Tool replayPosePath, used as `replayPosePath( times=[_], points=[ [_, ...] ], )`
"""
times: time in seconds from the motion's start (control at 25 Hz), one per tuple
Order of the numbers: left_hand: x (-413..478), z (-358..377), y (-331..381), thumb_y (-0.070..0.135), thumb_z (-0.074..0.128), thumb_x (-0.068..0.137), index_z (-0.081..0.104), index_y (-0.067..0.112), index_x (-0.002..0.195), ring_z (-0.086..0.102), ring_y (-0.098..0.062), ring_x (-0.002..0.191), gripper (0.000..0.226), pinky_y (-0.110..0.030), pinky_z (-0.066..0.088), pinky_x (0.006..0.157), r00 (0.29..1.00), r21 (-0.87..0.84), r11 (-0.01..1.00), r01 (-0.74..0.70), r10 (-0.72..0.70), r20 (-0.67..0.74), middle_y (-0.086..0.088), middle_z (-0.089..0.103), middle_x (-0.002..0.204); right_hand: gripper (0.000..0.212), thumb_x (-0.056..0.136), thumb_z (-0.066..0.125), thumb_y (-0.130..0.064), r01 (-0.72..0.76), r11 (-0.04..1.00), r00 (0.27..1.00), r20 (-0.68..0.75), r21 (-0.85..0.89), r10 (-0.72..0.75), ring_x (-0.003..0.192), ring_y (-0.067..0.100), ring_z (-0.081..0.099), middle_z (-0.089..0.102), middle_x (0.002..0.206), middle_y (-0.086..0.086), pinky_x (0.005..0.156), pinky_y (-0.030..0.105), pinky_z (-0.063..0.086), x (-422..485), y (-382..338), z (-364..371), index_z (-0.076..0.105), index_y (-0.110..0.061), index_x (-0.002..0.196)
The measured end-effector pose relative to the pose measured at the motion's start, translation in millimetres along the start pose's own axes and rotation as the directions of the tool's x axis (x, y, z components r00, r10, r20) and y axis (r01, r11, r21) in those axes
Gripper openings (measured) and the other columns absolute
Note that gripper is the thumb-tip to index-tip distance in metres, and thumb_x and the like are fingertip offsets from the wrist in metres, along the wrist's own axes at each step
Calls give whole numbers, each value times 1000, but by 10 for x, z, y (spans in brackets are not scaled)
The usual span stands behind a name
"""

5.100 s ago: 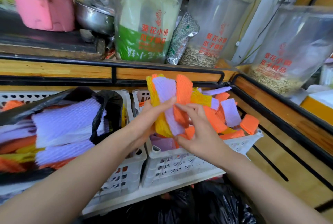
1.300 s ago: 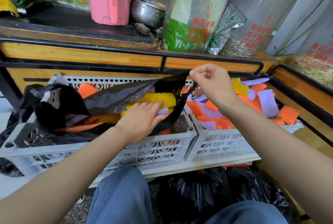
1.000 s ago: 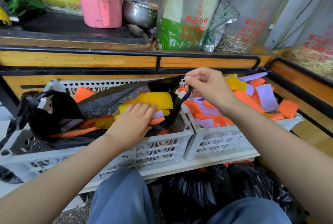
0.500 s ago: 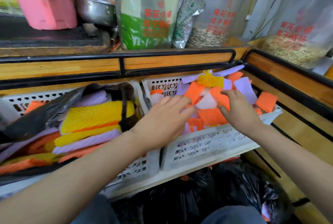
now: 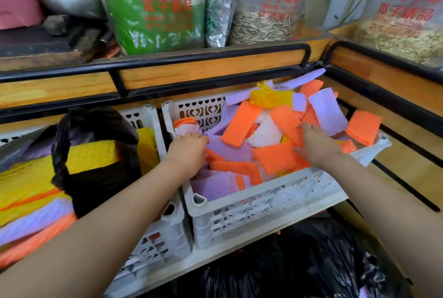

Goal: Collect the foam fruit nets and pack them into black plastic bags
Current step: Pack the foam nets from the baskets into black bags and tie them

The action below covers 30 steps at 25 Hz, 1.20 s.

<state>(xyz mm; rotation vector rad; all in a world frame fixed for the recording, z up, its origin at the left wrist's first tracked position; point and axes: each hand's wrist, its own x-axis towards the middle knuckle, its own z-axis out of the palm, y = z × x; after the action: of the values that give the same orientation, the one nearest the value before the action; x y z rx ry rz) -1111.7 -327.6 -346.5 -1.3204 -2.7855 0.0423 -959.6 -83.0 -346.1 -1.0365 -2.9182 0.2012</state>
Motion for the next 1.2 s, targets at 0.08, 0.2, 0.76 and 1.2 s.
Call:
replayPosePath(
  times=[0.08,0.2,0.76,1.2],
  points=[
    [7,-23,2,22,44,97,53,16,119,53,-30,113,24,-36,39,91,1000,13,1000,24,-24,-5,-9,58,122,46,90,58,-19,23,1000,998,-58,-13,-24,115,39,52,50,128,22,91,45,43,5,-22,-2,43,-4,130],
    [-65,-104,1,22,42,99,54,15,111,61,-31,95,18,-39,49,76,987,-181,981,66,-91,-135,-9,64,108,30,89,53,-14,45,996,976,-215,77,-27,105,39,57,60,116,21,82,44,46,-72,-75,-92,55,-5,118],
    [-374,-434,441,23,47,98,56,6,107,63,-11,75,21,-25,53,69,964,-929,-368,-34,-256,66,-9,65,91,29,85,60,-12,581,770,766,-497,265,-407,101,24,54,56,106,6,85,28,38,-720,-1190,-266,61,-13,114],
    [-401,-391,196,15,63,89,60,14,91,60,-7,83,4,-21,49,74,836,-999,-6,-31,-548,-23,9,62,86,85,80,73,-26,129,866,986,27,483,-162,132,27,36,35,144,17,103,29,30,-435,-788,39,23,-2,144]
  ],
)
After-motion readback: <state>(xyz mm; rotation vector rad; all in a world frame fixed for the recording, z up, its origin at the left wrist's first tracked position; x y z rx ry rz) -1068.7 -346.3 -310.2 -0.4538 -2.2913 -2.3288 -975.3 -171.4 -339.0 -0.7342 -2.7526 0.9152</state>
